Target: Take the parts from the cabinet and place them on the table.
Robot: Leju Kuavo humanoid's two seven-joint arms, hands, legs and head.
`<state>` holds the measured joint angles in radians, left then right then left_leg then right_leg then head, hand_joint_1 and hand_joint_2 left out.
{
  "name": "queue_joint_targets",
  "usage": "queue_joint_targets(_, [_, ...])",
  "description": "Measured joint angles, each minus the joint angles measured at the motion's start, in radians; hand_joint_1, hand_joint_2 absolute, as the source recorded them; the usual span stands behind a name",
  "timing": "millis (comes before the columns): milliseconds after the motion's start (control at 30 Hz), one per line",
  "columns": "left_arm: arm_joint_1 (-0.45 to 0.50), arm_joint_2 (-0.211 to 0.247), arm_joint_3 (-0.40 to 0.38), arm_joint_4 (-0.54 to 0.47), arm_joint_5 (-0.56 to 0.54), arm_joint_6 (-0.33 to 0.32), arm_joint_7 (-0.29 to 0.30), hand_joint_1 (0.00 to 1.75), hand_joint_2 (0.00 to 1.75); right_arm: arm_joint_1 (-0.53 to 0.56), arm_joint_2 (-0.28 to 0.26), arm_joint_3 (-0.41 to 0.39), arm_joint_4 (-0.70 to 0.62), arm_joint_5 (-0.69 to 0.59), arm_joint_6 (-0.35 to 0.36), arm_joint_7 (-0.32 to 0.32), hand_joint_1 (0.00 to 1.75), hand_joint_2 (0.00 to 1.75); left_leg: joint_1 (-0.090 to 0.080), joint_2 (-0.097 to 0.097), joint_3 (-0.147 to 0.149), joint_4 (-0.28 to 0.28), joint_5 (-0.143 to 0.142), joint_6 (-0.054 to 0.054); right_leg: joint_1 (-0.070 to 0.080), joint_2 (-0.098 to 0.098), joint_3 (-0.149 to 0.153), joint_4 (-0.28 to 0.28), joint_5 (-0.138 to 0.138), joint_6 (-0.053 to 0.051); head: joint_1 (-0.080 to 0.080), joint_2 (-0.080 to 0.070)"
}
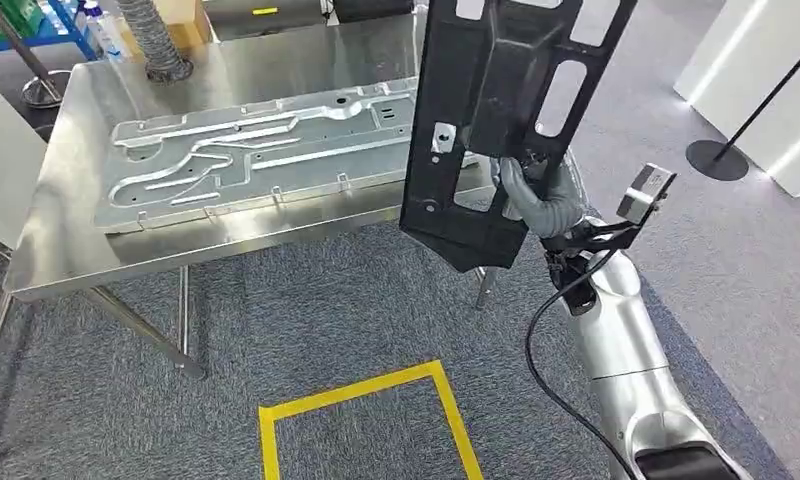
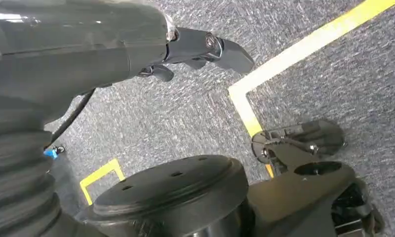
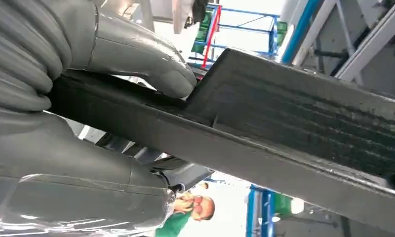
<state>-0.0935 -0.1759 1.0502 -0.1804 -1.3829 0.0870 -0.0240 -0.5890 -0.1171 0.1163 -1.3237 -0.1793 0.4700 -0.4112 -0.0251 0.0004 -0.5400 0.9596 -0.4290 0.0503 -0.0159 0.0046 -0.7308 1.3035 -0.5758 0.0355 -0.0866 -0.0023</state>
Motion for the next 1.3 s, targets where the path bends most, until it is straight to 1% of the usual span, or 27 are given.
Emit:
queue_joint_targets(33, [0.002,0.000,0.000,0.000,0.000,0.000,0.000,0.00,1.75,0.003,0.000,0.000,0.000,0.000,0.000,0.000,1.75,1.75,0.002,-0.002,0.004,0.002,-0.006,-0.003,-0.005,0.000,-0.006,-0.015,0.025,0.006,0.000,0.000])
queue_joint_targets(67, [0.002,0.000,0.000,0.000,0.000,0.000,0.000,0.00,1.75,0.003,0.000,0.000,0.000,0.000,0.000,0.001,1.75,1.75,0.005,-0.004,0.010,0.006,-0.014,-0.008,-0.010,-0.001,0.010,-0.074,0.073,0.010,0.000,0.000])
queue_joint_targets(133, [0.002,-0.002,0.000,0.000,0.000,0.000,0.000,0.00,1.75,0.002,0.000,0.000,0.000,0.000,0.000,0.001,1.75,1.75,0.011,-0.005,0.026,0.021,-0.036,-0.018,-0.022,-0.001,0.083,-0.255,0.190,0.023,0.000,0.000])
queue_joint_targets(167, [0.003,-0.002,0.000,0.000,0.000,0.000,0.000,0.00,1.75,0.002,0.000,0.000,0.002,0.000,0.000,0.001,1.75,1.75,0.011,-0.006,0.029,0.025,-0.045,-0.026,-0.019,0.002,0.088,-0.272,0.168,0.021,0.000,0.000])
queue_joint_targets(200, [-0.001,-0.002,0.000,0.000,0.000,0.000,0.000,0.00,1.75,0.002,0.001,0.000,0.002,0.000,0.000,0.001,1.75,1.75,0.011,-0.006,0.022,0.035,-0.052,-0.034,-0.013,-0.001,0.083,-0.281,0.136,-0.002,0.000,0.000])
queue_joint_targets(233, [0.000,-0.002,0.000,0.000,0.000,0.000,0.000,0.00,1.75,0.004,0.001,0.000,0.002,0.001,0.000,0.002,1.75,1.75,0.010,-0.006,0.017,0.034,-0.060,-0.040,-0.008,-0.002,0.086,-0.279,0.160,-0.011,0.000,0.000])
queue_joint_targets(267, [0.003,-0.002,0.000,0.000,0.001,0.000,0.000,0.00,1.75,0.006,0.001,0.000,0.001,0.000,0.000,0.003,1.75,1.75,0.010,-0.005,0.026,0.044,-0.060,-0.047,-0.008,0.001,0.087,-0.278,0.156,-0.023,0.000,0.000])
queue_joint_targets(333, [0.001,-0.002,0.000,0.000,0.001,0.001,0.000,0.00,1.75,0.003,-0.003,0.000,0.000,0.000,0.000,0.003,1.75,1.75,0.015,-0.005,0.027,0.055,-0.072,-0.056,-0.010,0.001,0.106,-0.281,0.153,-0.035,0.000,0.000])
queue_joint_targets(367, [0.000,-0.002,0.000,0.000,0.001,0.001,-0.001,0.00,1.75,-0.001,-0.011,0.001,0.000,-0.001,0.000,0.003,1.75,1.75,0.017,-0.004,0.010,0.096,-0.074,-0.060,-0.010,-0.001,0.116,-0.282,0.148,-0.041,0.000,0.000])
queue_joint_targets(400, [0.000,-0.002,0.000,0.000,0.001,0.001,-0.001,0.00,1.75,-0.005,-0.014,0.002,0.000,-0.001,0.000,0.002,1.75,1.75,0.019,-0.004,-0.030,0.167,-0.092,-0.064,-0.010,-0.001,0.122,-0.282,0.141,-0.045,0.000,0.000])
queue_joint_targets(467, [-0.007,0.000,0.002,0.000,0.005,0.000,-0.005,0.00,1.75,-0.004,-0.019,0.004,0.000,-0.001,0.000,0.002,1.75,1.75,0.020,-0.005,-0.125,0.320,-0.152,-0.070,-0.007,-0.001,0.137,-0.282,0.127,-0.046,0.000,0.000])
queue_joint_targets(500, [-0.013,0.000,0.002,0.000,0.005,0.000,-0.006,0.00,1.75,0.000,-0.019,0.005,0.000,-0.002,0.000,0.002,1.75,1.75,0.018,-0.005,-0.155,0.361,-0.173,-0.068,-0.006,-0.001,0.147,-0.282,0.119,-0.047,0.000,0.000])
queue_joint_targets(533, [-0.017,0.000,0.002,0.000,0.005,0.000,-0.006,0.00,1.75,0.004,-0.019,0.005,0.000,-0.002,0.000,0.003,1.75,1.75,0.018,-0.005,-0.163,0.359,-0.168,-0.066,-0.005,-0.001,0.159,-0.282,0.111,-0.047,0.000,0.000])
queue_joint_targets(567, [-0.017,0.000,0.002,0.000,0.004,0.001,-0.006,0.00,1.75,0.006,-0.019,0.006,0.000,-0.003,0.000,0.002,1.75,1.75,0.017,-0.005,-0.155,0.318,-0.136,-0.059,-0.004,0.000,0.172,-0.282,0.102,-0.047,0.000,0.000])
queue_joint_targets(600, [-0.016,0.000,0.002,0.000,0.003,0.001,-0.005,0.00,1.75,0.005,-0.019,0.006,0.000,-0.003,0.000,0.002,1.75,1.75,0.016,-0.005,-0.136,0.250,-0.087,-0.052,-0.004,0.002,0.184,-0.283,0.094,-0.046,0.000,0.000])
queue_joint_targets(667, [-0.011,0.000,0.002,0.000,-0.002,0.002,-0.002,0.00,1.75,0.005,-0.021,0.006,0.000,-0.004,0.000,0.000,1.75,1.75,0.009,-0.001,-0.094,0.082,0.050,-0.036,-0.004,0.002,0.201,-0.287,0.078,-0.041,0.000,0.000])
queue_joint_targets(700, [-0.008,0.000,0.002,0.000,-0.003,0.002,-0.002,0.00,1.75,0.007,-0.021,0.006,0.002,-0.005,0.000,0.000,1.75,1.75,0.002,0.000,-0.095,0.073,0.020,-0.034,-0.003,0.004,0.207,-0.287,0.075,-0.035,0.000,0.000])
queue_joint_targets(733, [-0.008,0.000,0.002,0.000,-0.003,0.002,-0.001,0.00,1.75,0.007,-0.021,0.006,0.001,-0.007,0.000,-0.002,1.75,1.75,-0.002,-0.002,-0.084,0.053,0.011,-0.027,-0.004,0.006,0.201,-0.290,0.073,-0.029,0.000,0.000])
queue_joint_targets(800, [-0.009,0.000,0.002,0.000,-0.003,0.002,-0.002,0.00,1.75,0.011,-0.021,0.006,-0.001,-0.007,-0.002,0.000,1.75,1.75,0.000,-0.002,-0.077,0.043,0.025,-0.017,0.001,0.004,0.209,-0.285,0.084,-0.016,0.000,0.000])
queue_joint_targets(867, [-0.007,-0.003,0.002,0.000,-0.004,0.001,-0.002,0.00,1.75,0.009,-0.021,0.006,-0.003,-0.007,-0.001,0.000,1.75,1.75,0.004,-0.004,-0.048,0.023,0.027,-0.012,-0.003,0.000,0.207,-0.259,0.066,-0.010,0.000,0.000])
queue_joint_targets(933, [-0.008,-0.003,0.002,0.000,-0.006,0.001,-0.002,0.00,1.75,0.002,-0.009,0.006,-0.003,-0.011,0.000,-0.002,1.75,1.75,0.004,-0.003,-0.041,0.022,0.018,-0.002,-0.001,0.001,0.127,-0.132,0.017,-0.009,0.000,0.000])
queue_joint_targets(1000, [-0.005,-0.003,0.001,0.000,-0.010,0.000,-0.002,0.00,1.75,0.008,-0.003,0.006,-0.002,-0.011,-0.002,0.000,1.75,1.75,0.002,-0.003,-0.031,0.023,0.005,0.001,-0.001,0.001,0.037,-0.008,-0.030,-0.002,0.000,0.000])
queue_joint_targets(1033, [-0.003,-0.003,0.001,0.000,-0.012,0.000,-0.003,0.00,1.75,0.012,-0.002,0.006,-0.002,-0.013,-0.002,0.000,1.75,1.75,0.002,-0.005,-0.023,0.025,-0.003,0.000,-0.001,0.001,0.010,0.007,-0.022,0.001,0.000,0.000])
queue_joint_targets(1067, [-0.001,-0.003,0.001,0.000,-0.013,0.000,-0.003,0.00,1.75,0.013,-0.002,0.006,-0.002,-0.013,-0.002,0.001,1.75,1.75,0.002,-0.006,-0.013,0.027,-0.013,-0.001,-0.002,0.001,0.009,-0.026,0.011,0.001,0.000,0.000])
queue_joint_targets(1167, [0.000,-0.003,0.000,0.000,-0.016,0.000,-0.003,0.00,1.75,0.013,-0.001,0.006,-0.002,-0.013,-0.002,0.000,1.75,1.75,0.002,-0.008,0.019,0.033,-0.045,-0.008,-0.001,0.001,0.078,-0.261,0.191,-0.002,0.000,0.000])
queue_joint_targets(1200, [-0.001,-0.003,0.000,0.000,-0.018,0.000,-0.003,0.00,1.75,0.013,-0.001,0.006,0.000,-0.014,-0.001,-0.001,1.75,1.75,-0.001,-0.007,0.026,0.041,-0.053,-0.014,0.006,0.000,0.076,-0.277,0.166,-0.011,0.000,0.000])
queue_joint_targets(1300, [0.000,-0.003,0.000,0.000,-0.018,0.000,-0.003,0.00,1.75,0.013,-0.001,0.006,0.000,-0.014,-0.001,0.000,1.75,1.75,0.000,-0.007,0.028,0.047,-0.063,-0.026,0.010,0.002,0.081,-0.283,0.170,-0.036,0.000,0.000])
